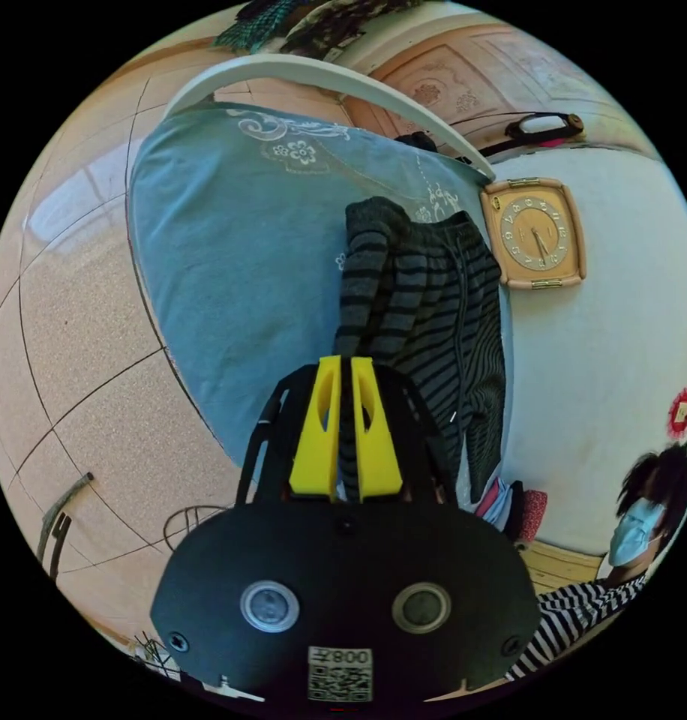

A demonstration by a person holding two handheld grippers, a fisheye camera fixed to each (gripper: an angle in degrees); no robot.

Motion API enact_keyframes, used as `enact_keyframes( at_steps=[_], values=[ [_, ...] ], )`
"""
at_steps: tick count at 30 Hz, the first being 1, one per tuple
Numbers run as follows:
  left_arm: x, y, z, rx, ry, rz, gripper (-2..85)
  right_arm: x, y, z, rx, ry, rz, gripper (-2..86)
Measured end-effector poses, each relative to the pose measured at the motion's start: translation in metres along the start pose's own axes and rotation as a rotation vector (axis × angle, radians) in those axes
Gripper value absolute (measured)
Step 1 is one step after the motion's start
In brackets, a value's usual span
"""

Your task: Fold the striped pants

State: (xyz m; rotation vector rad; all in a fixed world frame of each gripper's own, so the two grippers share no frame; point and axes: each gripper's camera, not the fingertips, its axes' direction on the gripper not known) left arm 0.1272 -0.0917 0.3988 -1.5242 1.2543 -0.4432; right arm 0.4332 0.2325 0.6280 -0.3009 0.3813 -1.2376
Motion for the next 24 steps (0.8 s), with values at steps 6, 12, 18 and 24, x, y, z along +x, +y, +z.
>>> enact_keyframes(
  at_steps=[6,12,18,24],
  values=[
    [0.042,0.003,0.022,0.012,-0.160,0.077,3.6,0.013,0.016,-0.040,0.088,-0.166,0.118,4.2],
    [0.128,0.010,0.067,-0.017,-0.167,0.314,4.3,0.062,0.093,-0.114,0.276,-0.115,0.470,6.4],
    [0.253,0.027,0.164,-0.170,-0.077,0.735,7.2,0.104,0.174,-0.195,0.259,0.421,0.703,7.5],
    [0.380,0.073,0.291,-0.366,-0.155,1.321,9.1,0.117,0.217,-0.222,0.099,0.597,0.670,8.3]
  ],
)
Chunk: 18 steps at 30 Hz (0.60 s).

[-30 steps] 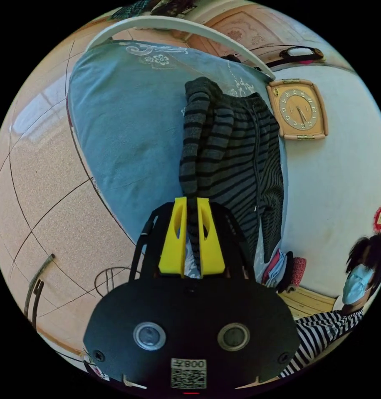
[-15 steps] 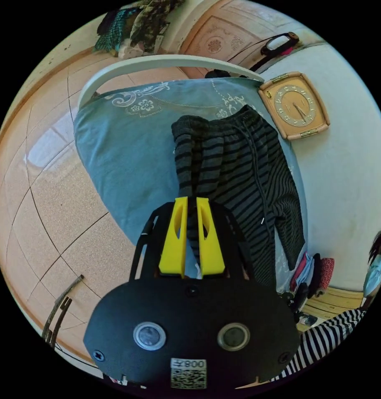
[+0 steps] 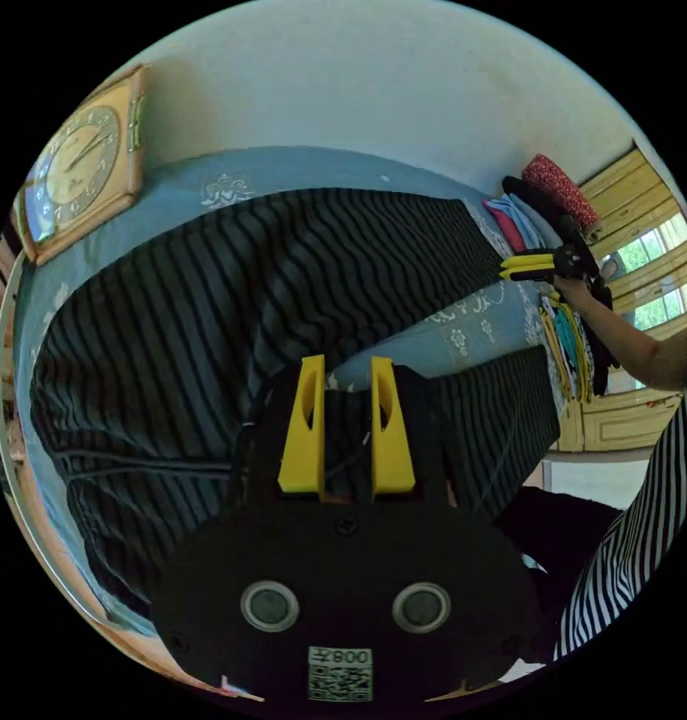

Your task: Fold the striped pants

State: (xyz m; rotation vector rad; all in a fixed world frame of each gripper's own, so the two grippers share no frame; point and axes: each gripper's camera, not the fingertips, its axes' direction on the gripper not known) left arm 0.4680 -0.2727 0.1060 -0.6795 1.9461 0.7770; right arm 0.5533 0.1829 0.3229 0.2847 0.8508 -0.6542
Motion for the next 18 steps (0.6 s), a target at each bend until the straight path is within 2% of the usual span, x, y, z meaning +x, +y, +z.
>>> enact_keyframes(
  at_steps=[3,5,6,12,18],
  values=[
    [0.010,-0.051,0.043,-0.073,-0.009,0.106,7.9,-0.001,0.005,0.003,-0.050,0.034,-0.098,8.1],
    [0.011,-0.073,0.068,-0.124,-0.003,0.119,6.3,0.000,0.009,0.011,-0.104,0.015,-0.128,7.0],
    [0.010,-0.084,0.084,-0.173,0.004,0.110,5.1,0.000,0.015,0.005,-0.070,-0.010,-0.133,4.9],
    [0.012,-0.112,0.109,-0.199,0.038,0.092,1.6,-0.014,0.060,-0.026,-0.070,0.048,-0.217,1.3],
    [0.004,-0.144,0.138,-0.209,0.069,0.038,1.5,-0.007,0.102,-0.040,0.008,-0.030,-0.128,1.4]
  ],
)
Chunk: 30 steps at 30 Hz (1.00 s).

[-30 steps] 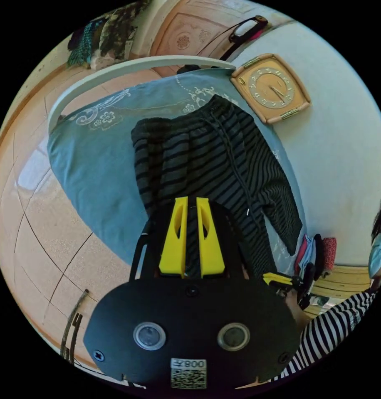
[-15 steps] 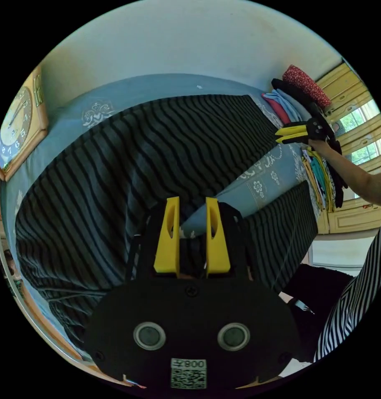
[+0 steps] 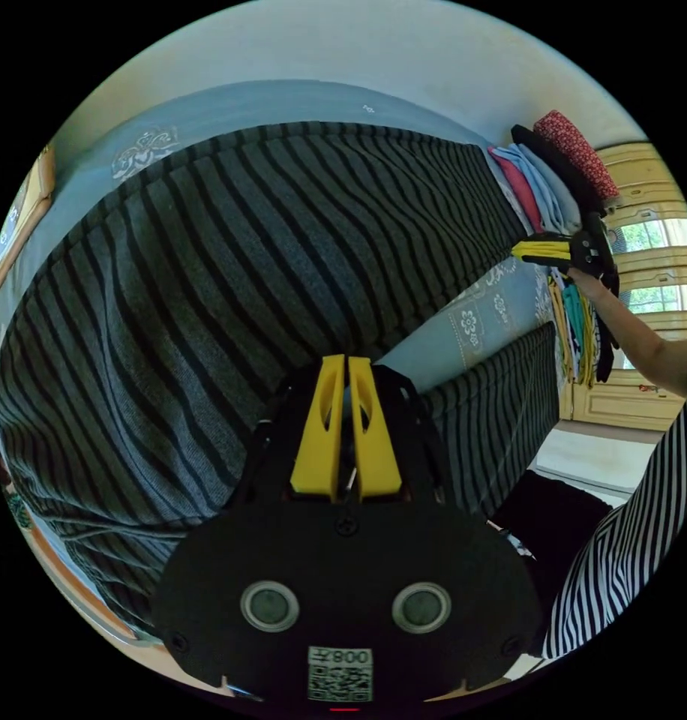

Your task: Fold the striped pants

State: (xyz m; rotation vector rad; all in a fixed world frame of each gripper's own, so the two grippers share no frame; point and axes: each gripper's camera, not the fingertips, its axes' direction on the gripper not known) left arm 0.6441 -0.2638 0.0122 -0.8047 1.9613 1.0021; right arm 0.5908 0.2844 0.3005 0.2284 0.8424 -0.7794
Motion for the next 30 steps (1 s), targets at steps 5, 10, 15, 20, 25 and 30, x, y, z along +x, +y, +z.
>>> enact_keyframes(
  at_steps=[5,10,15,20,25,30],
  values=[
    [-0.013,-0.031,0.004,0.016,0.037,-0.037,2.7,0.021,0.026,-0.020,0.013,-0.122,0.089,2.8],
    [0.001,-0.052,-0.004,0.092,0.003,-0.010,4.2,0.045,0.079,-0.058,0.161,-0.178,0.310,6.7],
    [0.046,-0.068,0.026,0.014,0.124,0.173,7.2,0.030,0.179,-0.058,0.048,-0.319,0.535,9.2],
    [0.083,-0.091,0.081,-0.174,-0.024,0.445,7.8,-0.004,0.261,-0.049,-0.082,-0.388,0.690,10.6],
    [0.078,-0.113,0.097,-0.201,-0.086,0.478,3.4,-0.018,0.294,-0.039,-0.107,-0.460,0.694,9.0],
    [0.068,-0.132,0.089,-0.175,-0.030,0.420,0.7,-0.025,0.323,-0.060,-0.094,-0.454,0.634,4.4]
  ],
)
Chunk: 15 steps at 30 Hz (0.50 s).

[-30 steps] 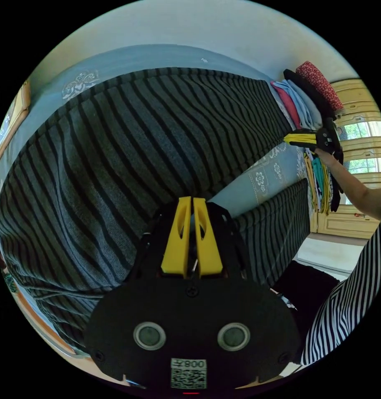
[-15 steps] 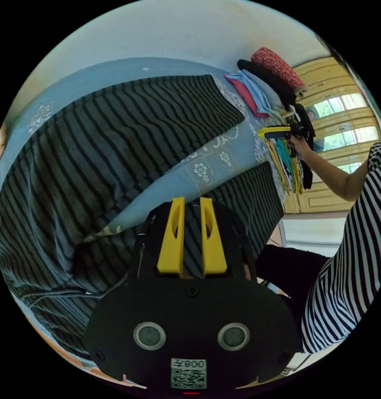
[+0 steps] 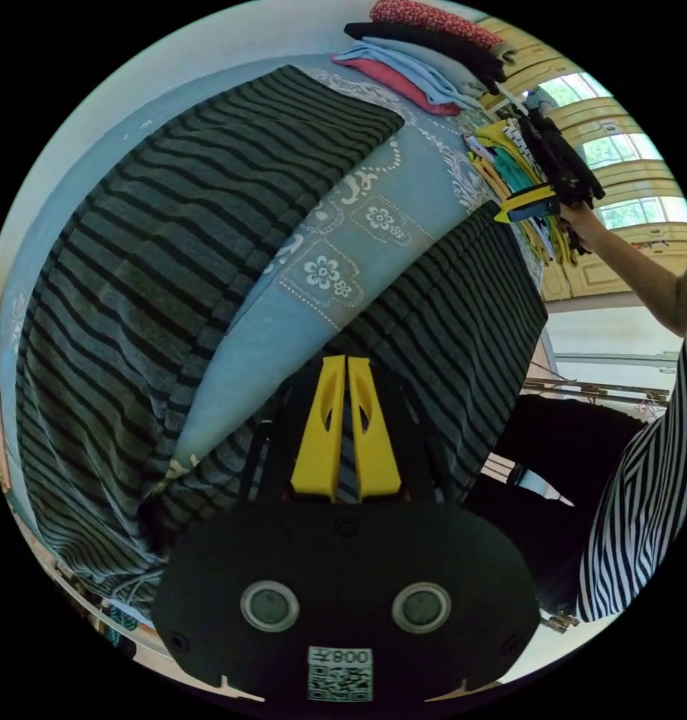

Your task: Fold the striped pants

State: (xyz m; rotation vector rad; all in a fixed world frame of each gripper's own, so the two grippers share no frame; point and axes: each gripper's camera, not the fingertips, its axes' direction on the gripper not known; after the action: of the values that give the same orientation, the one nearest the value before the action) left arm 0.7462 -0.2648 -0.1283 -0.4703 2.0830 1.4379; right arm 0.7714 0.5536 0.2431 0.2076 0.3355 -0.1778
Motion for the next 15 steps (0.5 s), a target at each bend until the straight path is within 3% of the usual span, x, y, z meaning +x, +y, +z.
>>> enact_keyframes(
  at_steps=[9,15],
  values=[
    [-0.040,-0.025,-0.011,0.135,0.037,-0.152,1.2,0.058,0.039,-0.004,-0.034,-0.148,0.081,2.2],
    [-0.012,-0.033,0.013,0.067,0.117,0.025,4.7,0.078,0.088,0.007,-0.022,-0.198,0.092,1.6]
  ],
)
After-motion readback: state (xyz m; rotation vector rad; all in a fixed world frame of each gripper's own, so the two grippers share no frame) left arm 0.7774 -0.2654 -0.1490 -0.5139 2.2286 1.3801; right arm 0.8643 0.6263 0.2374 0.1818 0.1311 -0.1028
